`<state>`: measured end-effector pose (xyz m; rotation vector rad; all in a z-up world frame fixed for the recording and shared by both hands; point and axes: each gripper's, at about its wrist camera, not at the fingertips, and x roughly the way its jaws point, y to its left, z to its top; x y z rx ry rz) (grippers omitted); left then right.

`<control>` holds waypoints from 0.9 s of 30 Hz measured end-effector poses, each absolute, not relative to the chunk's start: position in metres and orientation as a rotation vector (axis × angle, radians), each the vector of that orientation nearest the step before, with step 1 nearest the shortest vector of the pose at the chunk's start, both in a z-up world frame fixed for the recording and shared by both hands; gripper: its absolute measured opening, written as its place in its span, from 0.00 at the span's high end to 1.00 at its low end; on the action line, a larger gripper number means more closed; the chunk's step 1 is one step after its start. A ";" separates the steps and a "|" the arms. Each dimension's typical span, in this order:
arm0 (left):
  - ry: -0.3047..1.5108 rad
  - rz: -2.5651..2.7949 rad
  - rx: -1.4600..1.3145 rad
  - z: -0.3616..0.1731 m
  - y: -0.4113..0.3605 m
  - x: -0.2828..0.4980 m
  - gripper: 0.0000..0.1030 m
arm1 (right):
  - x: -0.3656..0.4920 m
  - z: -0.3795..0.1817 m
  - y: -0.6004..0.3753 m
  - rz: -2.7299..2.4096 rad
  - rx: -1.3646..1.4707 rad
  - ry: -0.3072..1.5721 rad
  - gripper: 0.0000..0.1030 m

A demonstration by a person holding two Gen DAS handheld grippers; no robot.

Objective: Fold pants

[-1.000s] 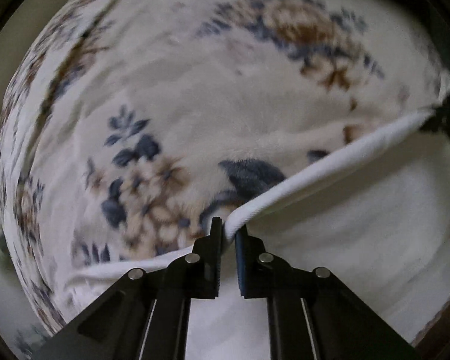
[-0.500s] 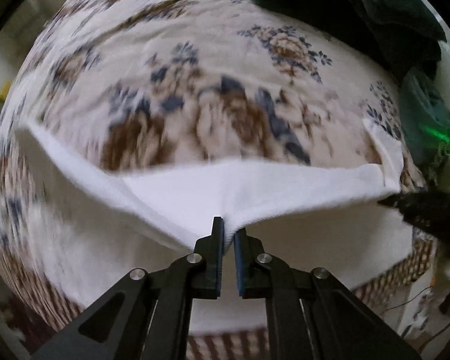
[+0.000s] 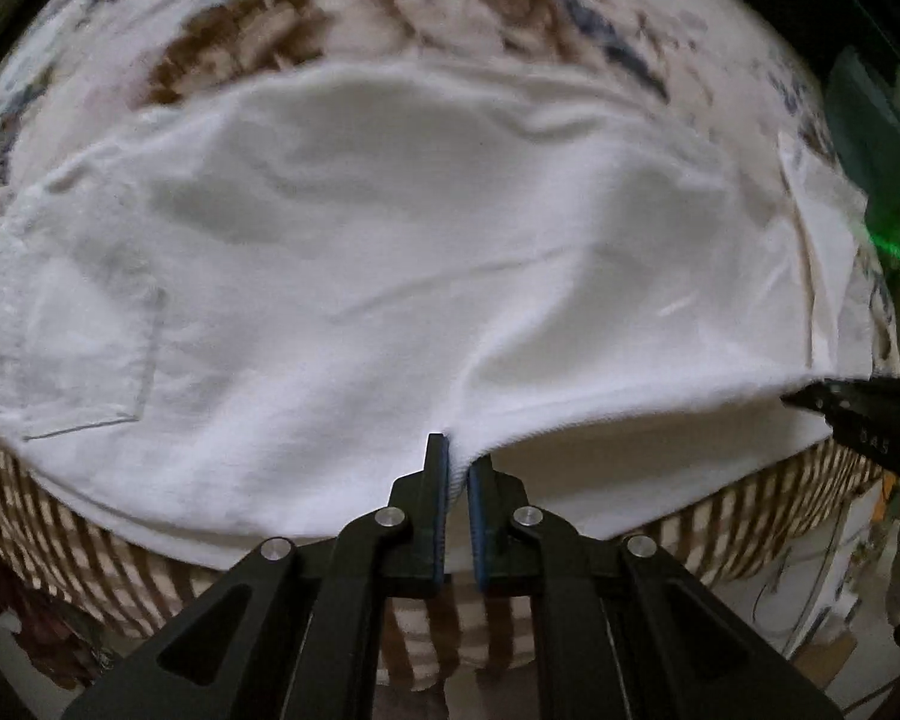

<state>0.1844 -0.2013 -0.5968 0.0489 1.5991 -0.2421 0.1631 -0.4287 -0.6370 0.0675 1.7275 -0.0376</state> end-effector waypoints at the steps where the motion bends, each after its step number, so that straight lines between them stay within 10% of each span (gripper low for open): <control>1: 1.622 -0.230 0.031 -0.599 -0.198 0.183 0.91 | 0.161 -0.641 -0.427 -0.034 0.063 1.738 0.92; 3: 1.669 -0.220 -0.052 -0.595 -0.187 0.180 0.80 | 0.156 -0.645 -0.426 -0.012 0.081 1.752 0.83; 7: 1.644 -0.215 -0.027 -0.565 -0.176 0.172 0.30 | 0.141 -0.627 -0.436 0.069 0.309 1.714 0.20; 9: 1.613 -0.183 -0.010 -0.550 -0.175 0.173 0.13 | 0.134 -0.614 -0.443 0.051 0.370 1.698 0.17; 18: 1.478 -0.091 0.127 -0.558 -0.230 0.235 0.09 | 0.190 -0.579 -0.530 -0.268 0.504 1.532 0.16; 22: 1.508 -0.138 0.154 -0.585 -0.258 0.263 0.09 | 0.246 -0.619 -0.561 -0.331 0.468 1.564 0.25; 24: 1.525 -0.136 0.177 -0.597 -0.267 0.271 0.09 | 0.258 -0.629 -0.561 -0.363 0.344 1.582 0.46; 26: 1.549 -0.154 0.165 -0.603 -0.271 0.272 0.09 | 0.248 -0.620 -0.573 -0.436 0.348 1.534 0.96; 27: 1.583 -0.173 0.142 -0.607 -0.271 0.271 0.09 | 0.228 -0.603 -0.589 -0.511 0.421 1.457 0.96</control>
